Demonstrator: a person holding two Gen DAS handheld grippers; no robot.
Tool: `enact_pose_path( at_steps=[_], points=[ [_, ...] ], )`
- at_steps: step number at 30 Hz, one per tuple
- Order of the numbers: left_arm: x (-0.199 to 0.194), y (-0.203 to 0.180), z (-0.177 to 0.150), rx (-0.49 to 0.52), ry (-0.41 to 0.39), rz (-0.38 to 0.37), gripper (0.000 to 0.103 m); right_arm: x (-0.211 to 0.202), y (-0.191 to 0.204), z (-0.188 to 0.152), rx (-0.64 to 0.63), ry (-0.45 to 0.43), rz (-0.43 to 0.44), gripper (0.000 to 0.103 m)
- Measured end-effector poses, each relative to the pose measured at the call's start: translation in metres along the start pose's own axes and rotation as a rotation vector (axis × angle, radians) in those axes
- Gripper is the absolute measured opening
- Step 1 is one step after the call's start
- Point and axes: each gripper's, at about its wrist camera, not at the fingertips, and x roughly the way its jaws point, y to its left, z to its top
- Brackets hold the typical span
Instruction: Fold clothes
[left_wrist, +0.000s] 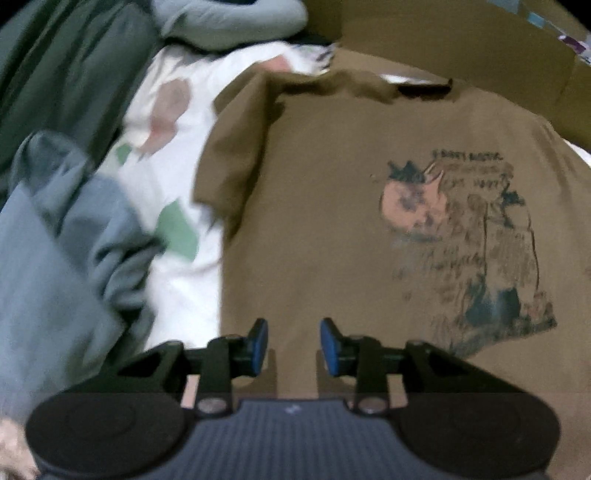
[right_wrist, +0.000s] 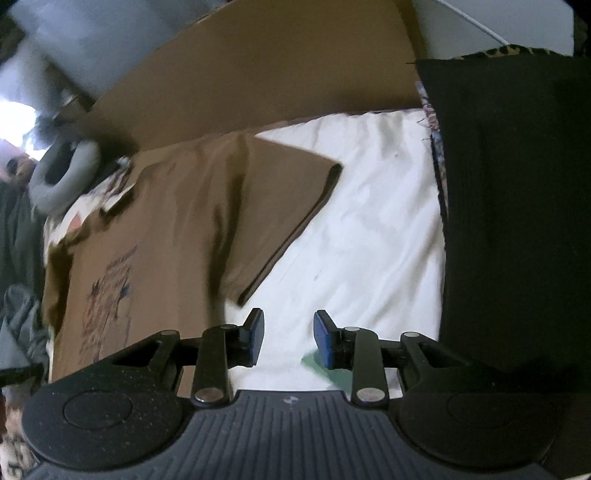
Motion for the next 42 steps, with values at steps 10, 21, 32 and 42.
enact_pose_path(
  at_steps=[10, 21, 32, 42],
  points=[
    [0.044, -0.067, 0.065, 0.075, -0.102, -0.084, 0.039, 0.039, 0.004, 0.023, -0.069, -0.018, -0.043, 0.035],
    [0.093, -0.134, 0.116, 0.103, -0.111, -0.153, 0.040, 0.064, -0.005, 0.036, 0.015, -0.078, -0.048, 0.040],
    [0.127, -0.194, 0.176, 0.165, -0.147, -0.154, 0.046, 0.096, -0.005, 0.037, 0.005, -0.037, -0.034, 0.044],
    [0.130, -0.212, 0.226, 0.200, -0.168, -0.165, 0.048, 0.109, -0.014, 0.062, 0.059, -0.069, -0.017, 0.044]
  ],
)
